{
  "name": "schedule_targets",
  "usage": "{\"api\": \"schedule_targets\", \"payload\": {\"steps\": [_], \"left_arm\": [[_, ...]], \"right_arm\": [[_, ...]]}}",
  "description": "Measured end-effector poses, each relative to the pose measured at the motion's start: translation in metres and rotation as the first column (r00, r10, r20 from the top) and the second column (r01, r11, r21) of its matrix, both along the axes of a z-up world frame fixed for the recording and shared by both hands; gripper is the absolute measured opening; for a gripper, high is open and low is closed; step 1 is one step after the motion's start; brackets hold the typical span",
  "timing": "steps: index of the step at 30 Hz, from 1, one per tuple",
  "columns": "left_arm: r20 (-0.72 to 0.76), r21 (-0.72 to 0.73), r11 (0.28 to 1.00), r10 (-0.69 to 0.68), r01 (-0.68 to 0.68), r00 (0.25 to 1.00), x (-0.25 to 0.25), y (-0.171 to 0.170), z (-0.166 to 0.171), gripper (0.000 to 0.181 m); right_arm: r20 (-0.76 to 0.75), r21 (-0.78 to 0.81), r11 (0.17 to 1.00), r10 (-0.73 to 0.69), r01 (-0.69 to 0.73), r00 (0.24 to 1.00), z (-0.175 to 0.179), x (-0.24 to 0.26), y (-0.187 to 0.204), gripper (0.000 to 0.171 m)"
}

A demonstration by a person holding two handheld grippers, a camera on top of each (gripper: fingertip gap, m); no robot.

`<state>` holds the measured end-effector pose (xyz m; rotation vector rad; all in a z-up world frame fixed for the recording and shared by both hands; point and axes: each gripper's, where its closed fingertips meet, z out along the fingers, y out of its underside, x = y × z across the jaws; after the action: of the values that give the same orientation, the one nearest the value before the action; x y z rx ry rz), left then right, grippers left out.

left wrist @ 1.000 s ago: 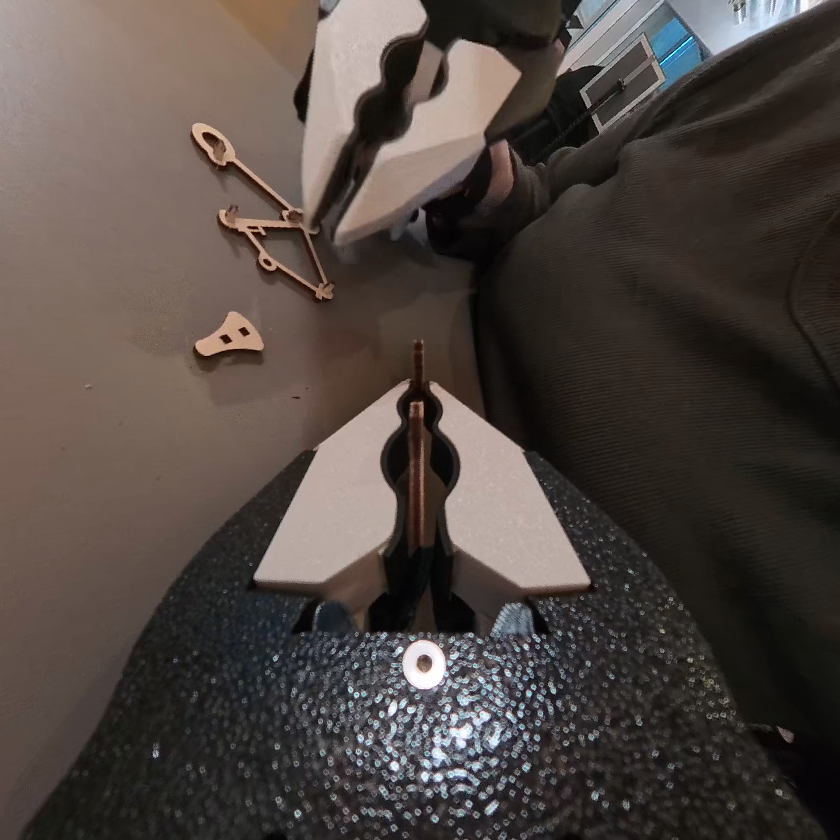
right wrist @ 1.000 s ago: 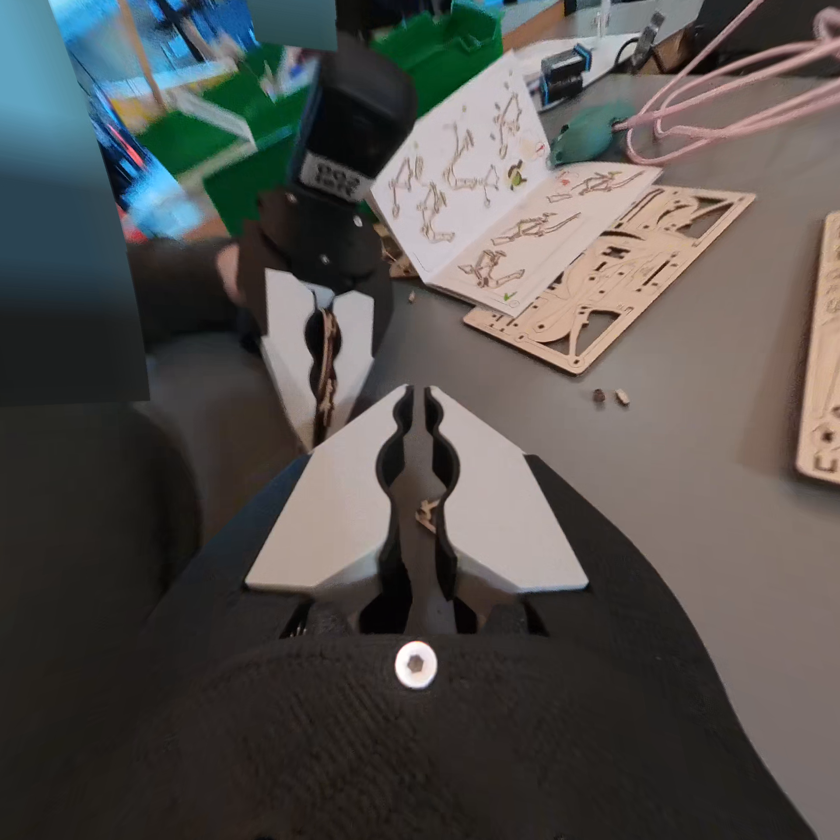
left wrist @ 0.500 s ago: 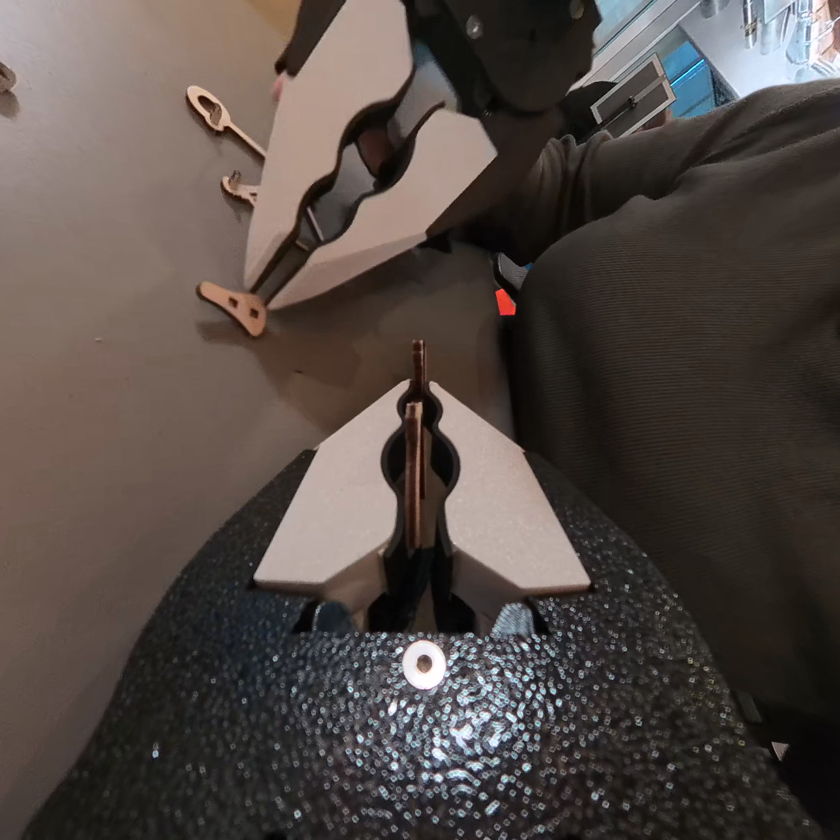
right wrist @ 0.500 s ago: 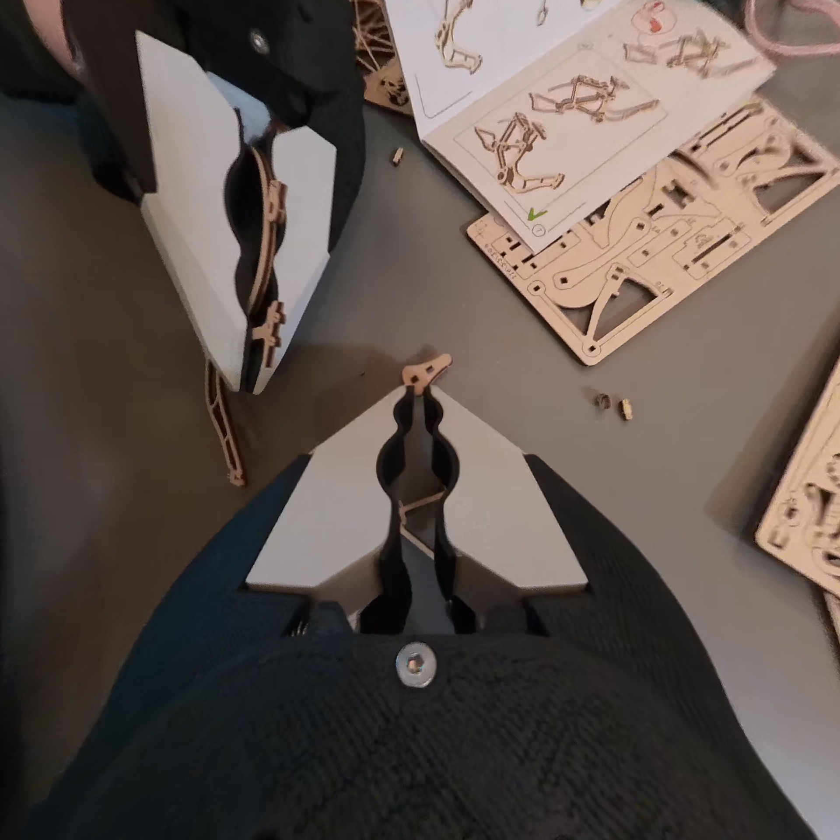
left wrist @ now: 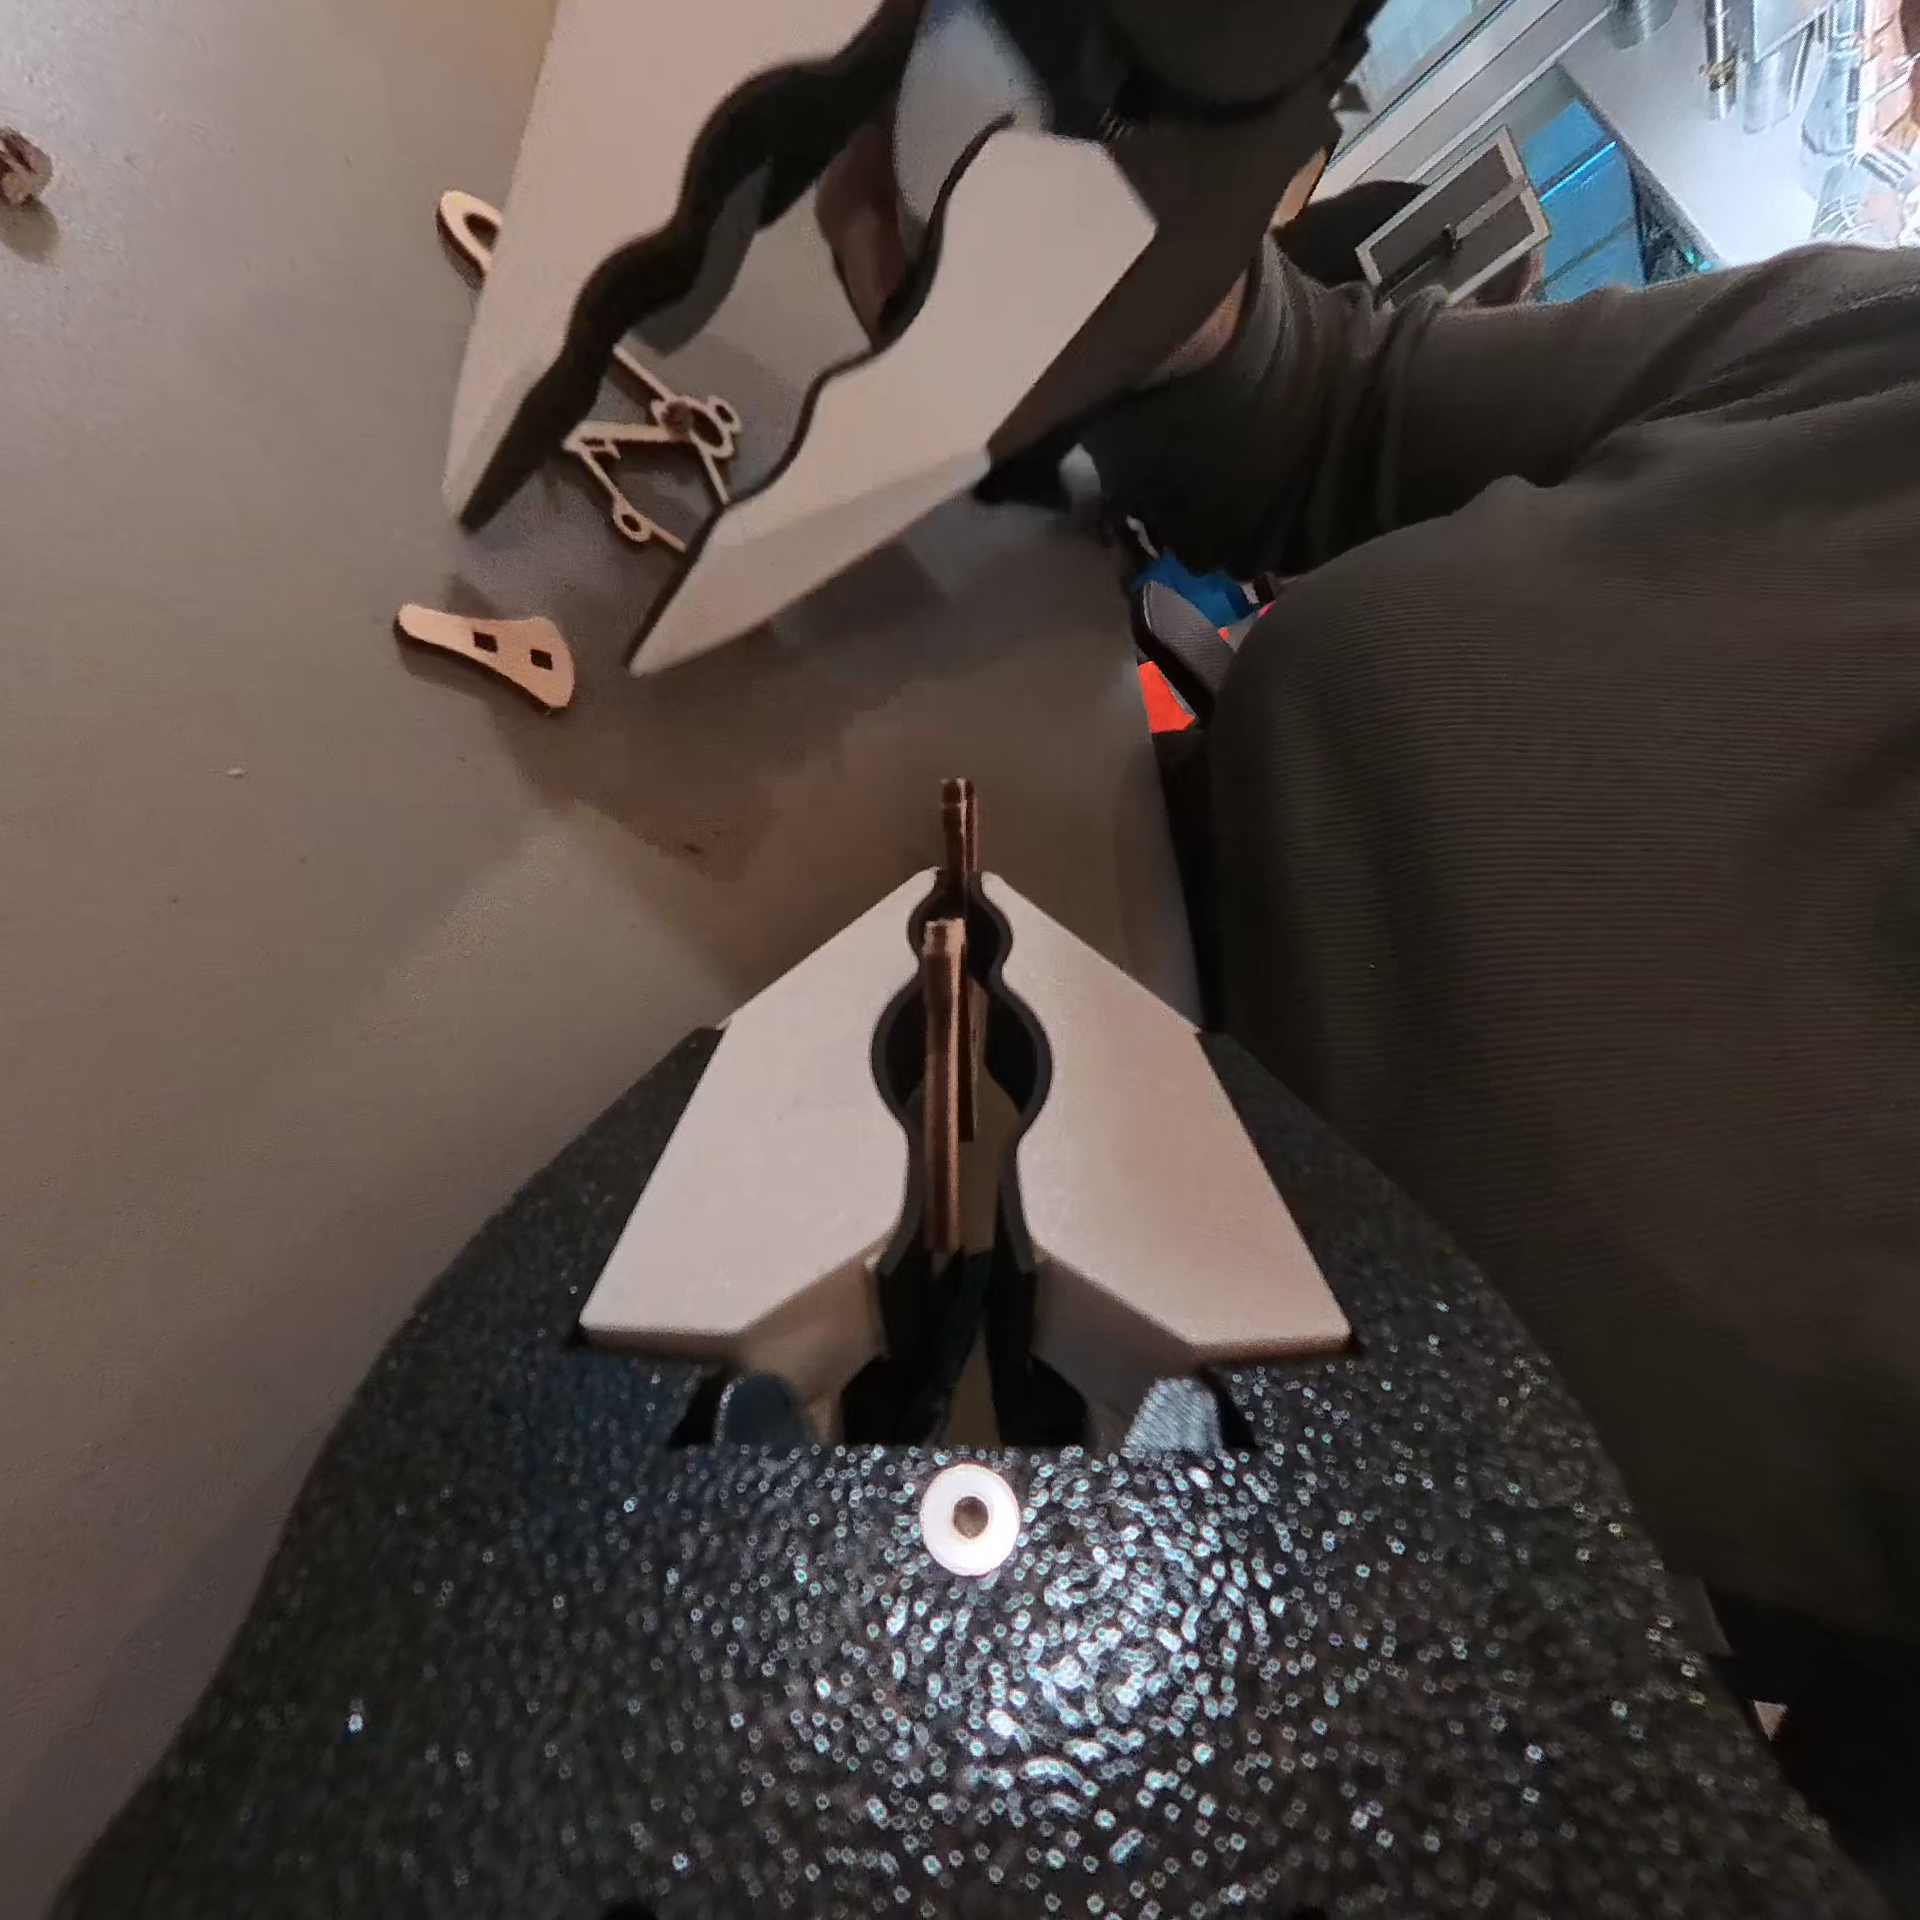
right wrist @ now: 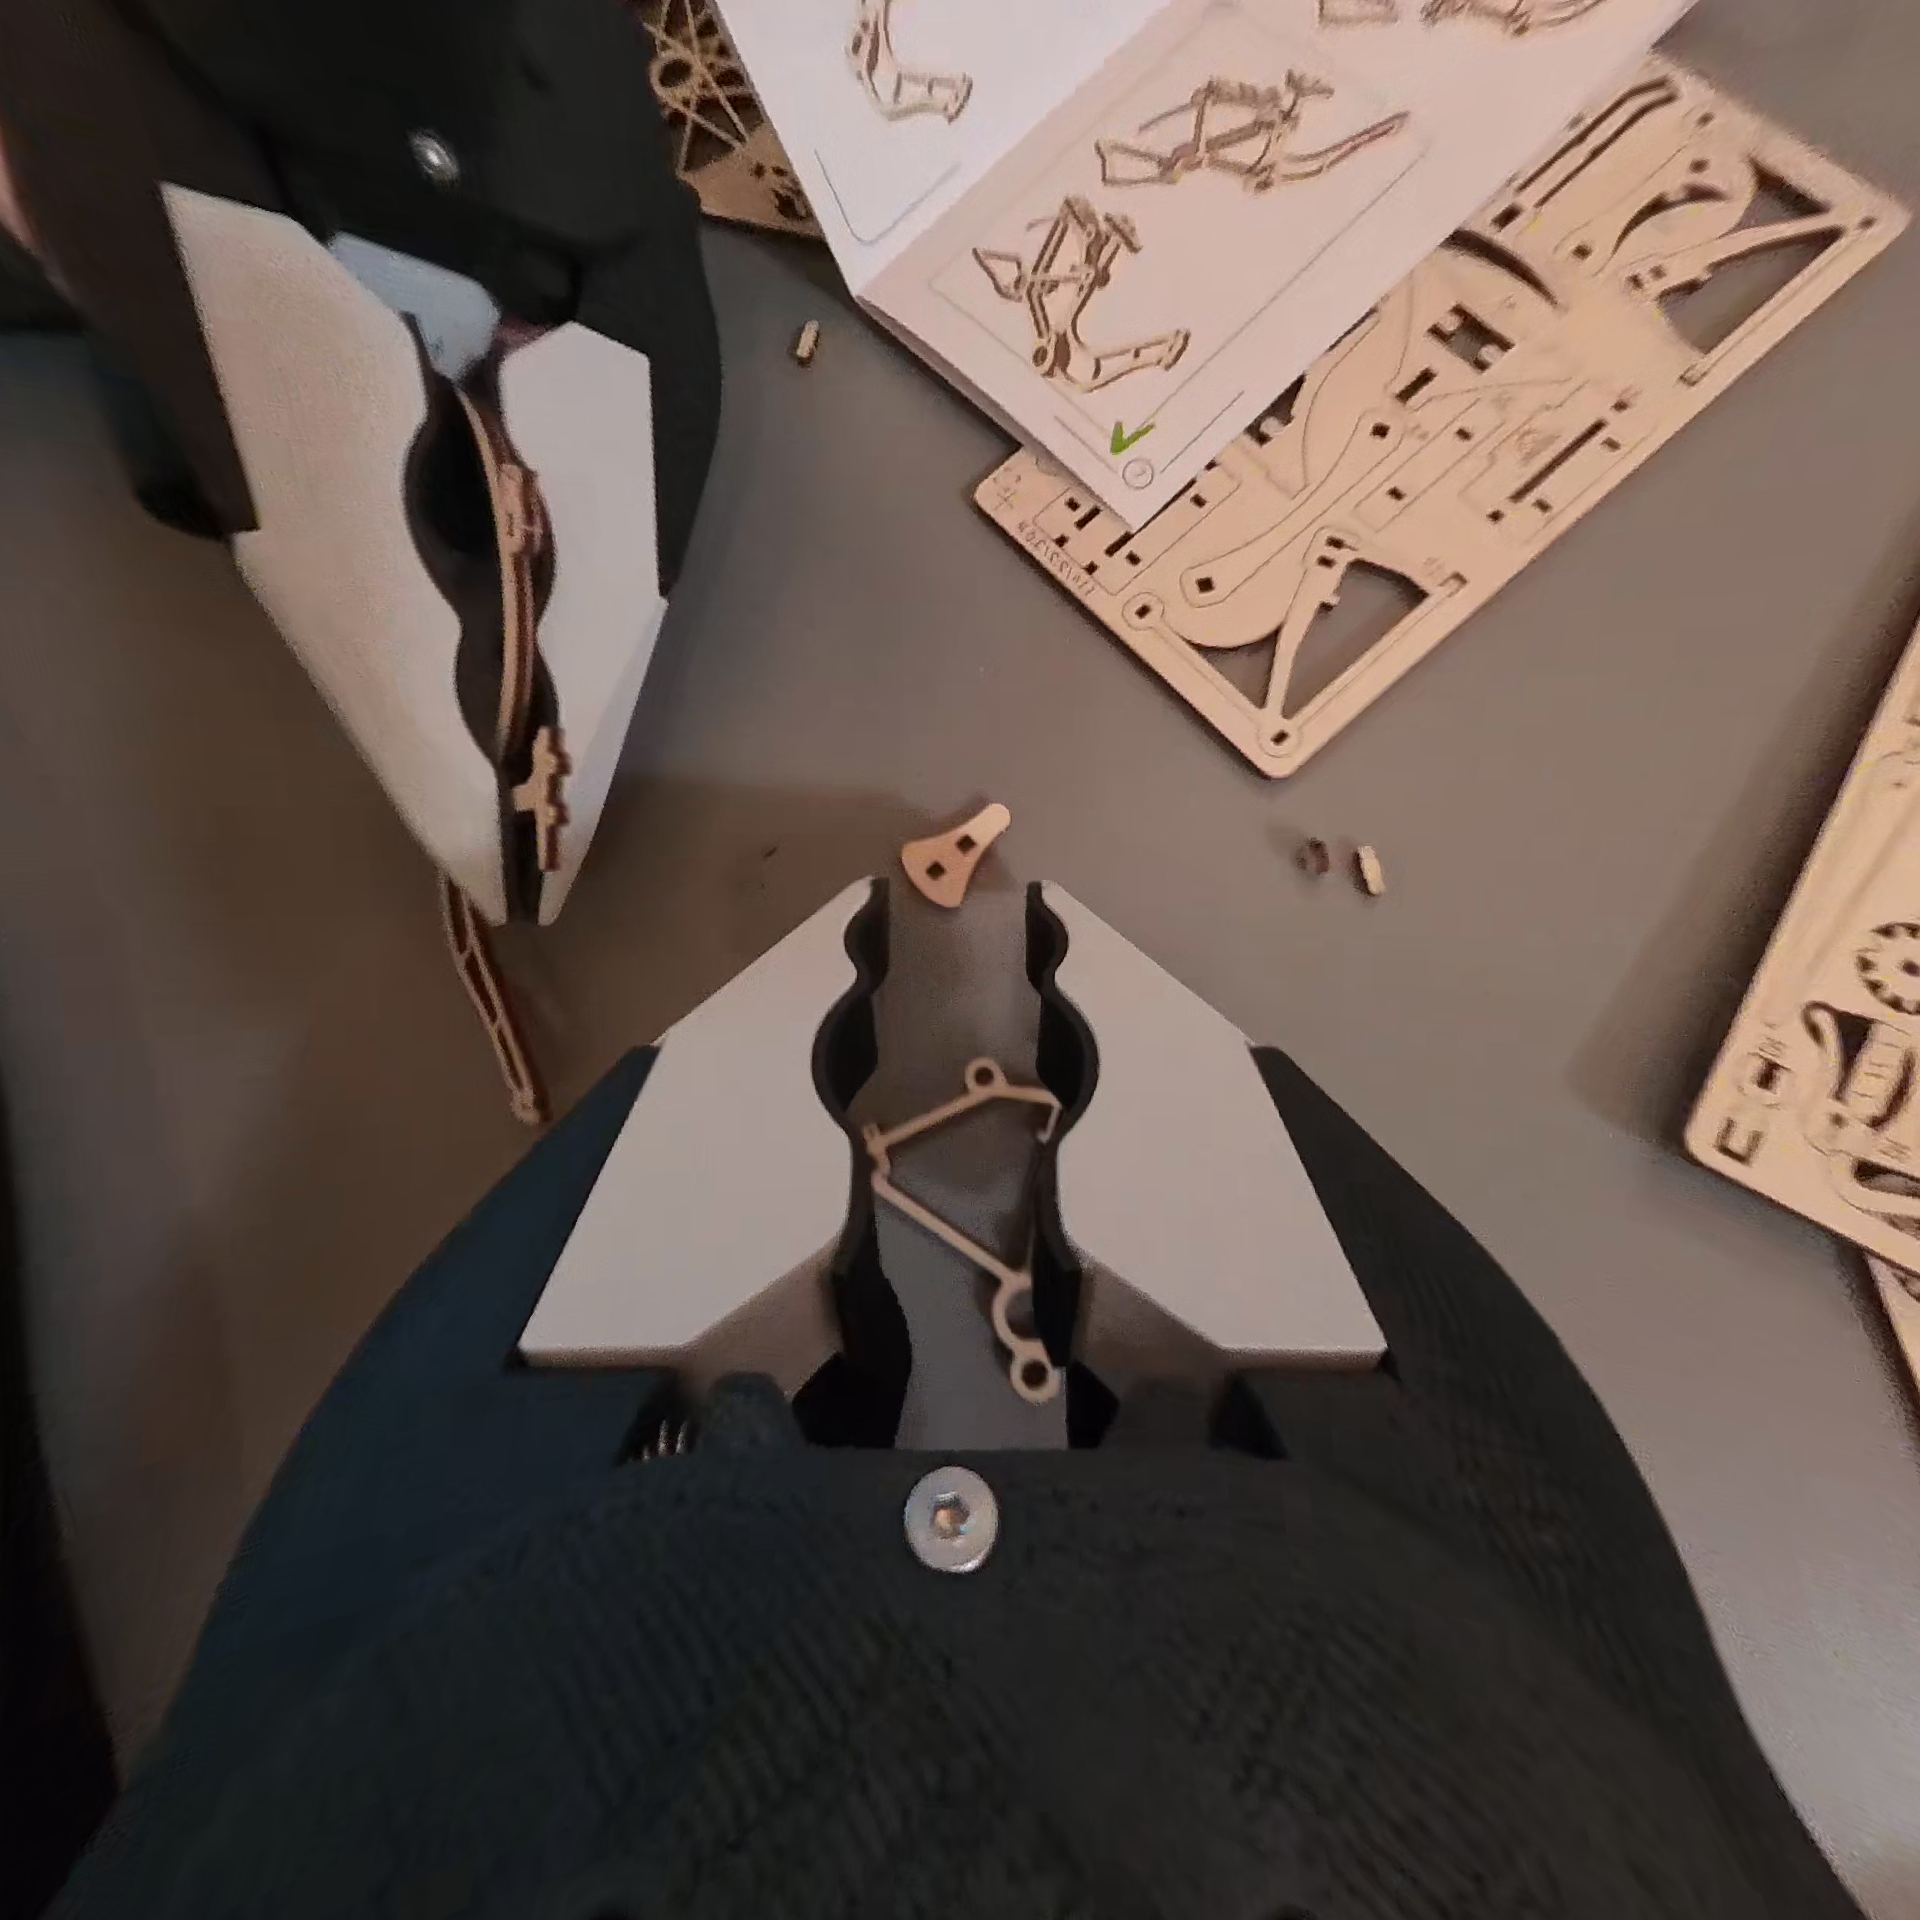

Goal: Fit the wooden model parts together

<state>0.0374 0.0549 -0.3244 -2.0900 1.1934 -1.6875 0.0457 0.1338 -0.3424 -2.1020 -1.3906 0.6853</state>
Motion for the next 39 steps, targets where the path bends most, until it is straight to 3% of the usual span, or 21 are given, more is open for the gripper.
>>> {"api": "schedule_targets", "payload": {"steps": [3, 6, 10, 20, 23, 25, 29, 31, 34, 36, 39], "left_arm": [[0.001, 0.005, 1.0, 0.0, 0.0, 1.0, 0.0, 0.0, 0.0, 0.0], [0.002, 0.003, 1.0, -0.002, 0.002, 1.0, 0.0, 0.0, 0.0, 0.0], [0.002, 0.005, 1.0, -0.011, 0.011, 1.0, 0.0, -0.002, 0.0, 0.0], [0.011, 0.005, 1.0, -0.01, 0.01, 1.0, 0.0, -0.001, 0.001, 0.0], [0.176, -0.12, 0.989, 0.104, -0.083, 0.979, 0.01, 0.018, 0.031, 0.0], [0.258, -0.203, 0.973, 0.157, -0.105, 0.953, 0.017, 0.026, 0.046, 0.0], [0.295, -0.186, 0.978, 0.152, -0.099, 0.943, 0.04, 0.023, 0.052, 0.0], [0.305, -0.147, 0.984, 0.138, -0.096, 0.943, 0.048, 0.019, 0.055, 0.0], [0.281, -0.05, 0.991, 0.136, -0.127, 0.95, 0.052, 0.018, 0.053, 0.0], [0.28, -0.021, 0.99, 0.137, -0.136, 0.95, 0.051, 0.018, 0.053, 0.0], [0.267, 0.003, 0.99, 0.134, -0.14, 0.954, 0.05, 0.016, 0.05, 0.0]], "right_arm": [[0.035, 0.08, 0.997, -0.026, 0.024, 0.999, -0.005, -0.006, 0.003, 0.028], [0.064, 0.133, 0.991, -0.01, 0.002, 0.998, -0.005, -0.009, 0.001, 0.014], [0.102, 0.206, 0.978, -0.002, -0.019, 0.995, 0.001, 0.0, 0.005, 0.013], [0.056, 0.4, 0.916, -0.062, 0.035, 0.997, 0.046, 0.081, 0.023, 0.013], [-0.015, 0.547, 0.836, -0.033, 0.036, 0.999, 0.064, 0.096, 0.02, 0.013], [-0.014, 0.673, 0.739, -0.021, 0.025, 1.0, 0.076, 0.107, 0.019, 0.013], [0.207, 0.862, 0.479, -0.035, -0.166, 0.978, 0.083, 0.13, 0.023, 0.013], [0.432, 0.843, 0.385, -0.07, -0.375, 0.899, 0.071, 0.147, 0.029, 0.013], [0.767, 0.632, 0.307, -0.115, -0.712, 0.631, 0.05, 0.179, 0.039, 0.013], [0.894, 0.448, 0.247, -0.134, -0.859, 0.427, 0.043, 0.194, 0.042, 0.013], [0.97, 0.222, 0.178, -0.142, -0.959, 0.199, 0.035, 0.206, 0.042, 0.013]]}}
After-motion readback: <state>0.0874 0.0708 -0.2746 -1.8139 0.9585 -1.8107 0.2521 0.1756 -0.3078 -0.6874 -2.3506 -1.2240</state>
